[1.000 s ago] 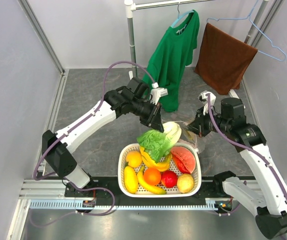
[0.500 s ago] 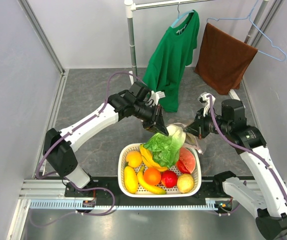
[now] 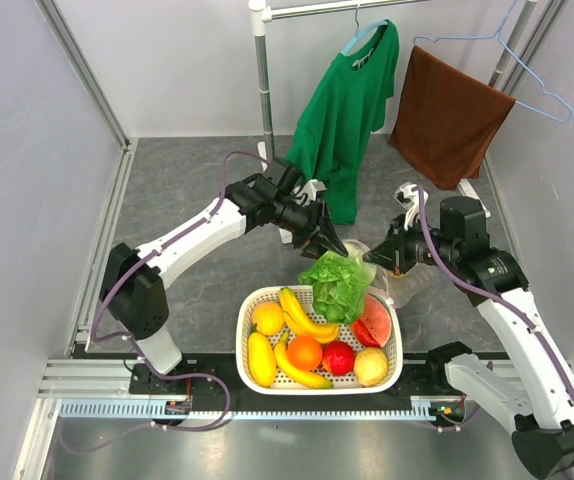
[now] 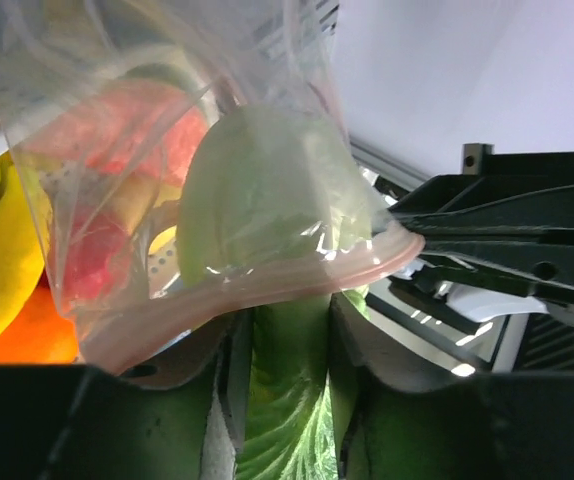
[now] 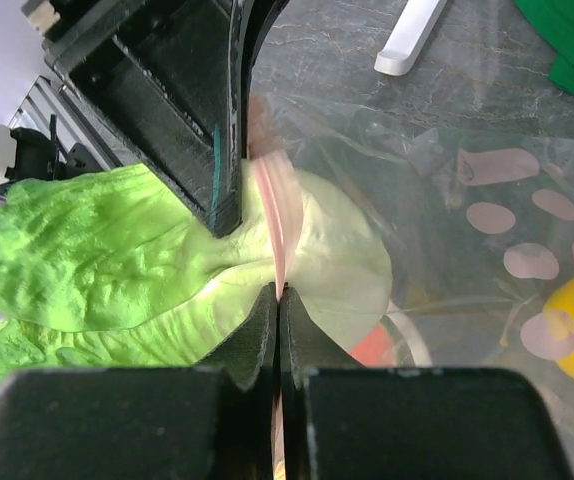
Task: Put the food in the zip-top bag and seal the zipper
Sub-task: Place the fake vegetable in the zipper food storage bag.
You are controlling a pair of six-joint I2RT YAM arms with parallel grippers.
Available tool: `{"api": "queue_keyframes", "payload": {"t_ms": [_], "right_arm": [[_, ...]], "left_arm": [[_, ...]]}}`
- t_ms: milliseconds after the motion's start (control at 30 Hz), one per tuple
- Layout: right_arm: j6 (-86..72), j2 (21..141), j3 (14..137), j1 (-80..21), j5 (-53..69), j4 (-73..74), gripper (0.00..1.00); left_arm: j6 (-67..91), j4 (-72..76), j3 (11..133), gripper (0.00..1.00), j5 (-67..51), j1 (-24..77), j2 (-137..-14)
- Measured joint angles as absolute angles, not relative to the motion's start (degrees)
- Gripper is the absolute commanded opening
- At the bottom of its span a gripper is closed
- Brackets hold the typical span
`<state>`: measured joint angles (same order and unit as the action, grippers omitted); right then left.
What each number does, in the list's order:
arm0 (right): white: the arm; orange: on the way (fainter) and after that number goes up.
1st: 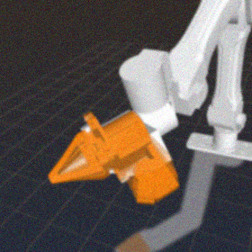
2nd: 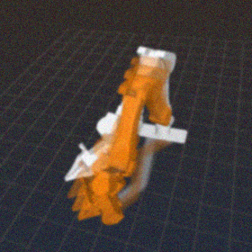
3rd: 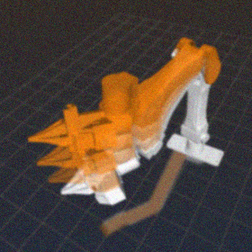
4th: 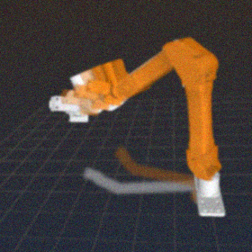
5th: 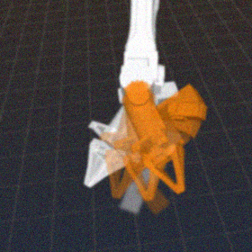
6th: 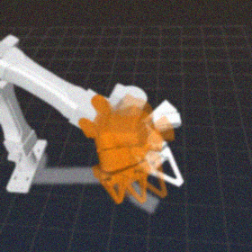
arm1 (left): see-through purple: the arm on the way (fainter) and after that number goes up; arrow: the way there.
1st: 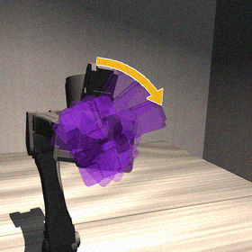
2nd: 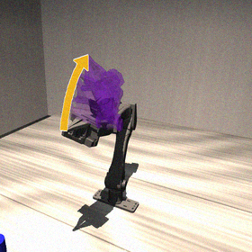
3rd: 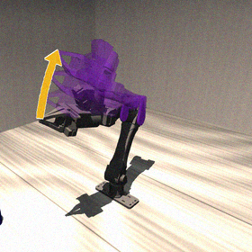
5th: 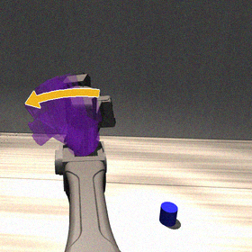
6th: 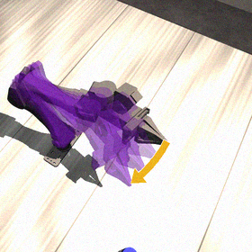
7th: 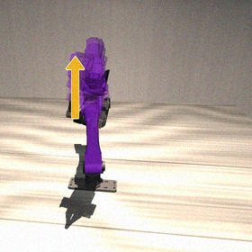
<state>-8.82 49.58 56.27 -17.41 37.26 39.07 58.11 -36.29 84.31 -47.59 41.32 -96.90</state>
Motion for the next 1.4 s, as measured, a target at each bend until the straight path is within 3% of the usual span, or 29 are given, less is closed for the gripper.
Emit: {"api": "queue_keyframes", "payload": {"t_ms": [200,400,633,967,1167,1200,1400], "right_arm": [[-10.7,50.7,56.3,-17.4,37.3,37.3,0.00],[-14.4,51.4,56.8,-17.4,38.0,36.4,0.00],[-14.3,51.4,55.8,-17.5,39.0,36.3,0.00],[-12.2,52.2,52.2,-17.6,43.4,35.9,0.00],[-12.2,52.0,52.2,-17.7,44.0,35.6,0.00],[-12.2,51.9,52.2,-17.7,43.8,35.6,0.00],[-12.1,52.1,52.2,-17.8,43.2,35.5,0.00]], "left_arm": [[63.0,-33.3,84.8,0.42,-46.7,40.3,-97.4],[66.6,-31.3,81.1,0.34,-43.9,40.3,-96.6],[67.8,-28.9,71.8,0.40,-42.9,41.0,-93.4],[74.0,-21.6,65.2,0.39,-42.1,41.0,-90.5],[75.1,-21.1,65.7,0.76,-41.8,40.9,-91.0],[75.1,-20.8,65.7,0.87,-41.9,40.7,-91.0],[73.9,-19.5,62.4,0.95,-41.8,38.4,-86.4]]}}
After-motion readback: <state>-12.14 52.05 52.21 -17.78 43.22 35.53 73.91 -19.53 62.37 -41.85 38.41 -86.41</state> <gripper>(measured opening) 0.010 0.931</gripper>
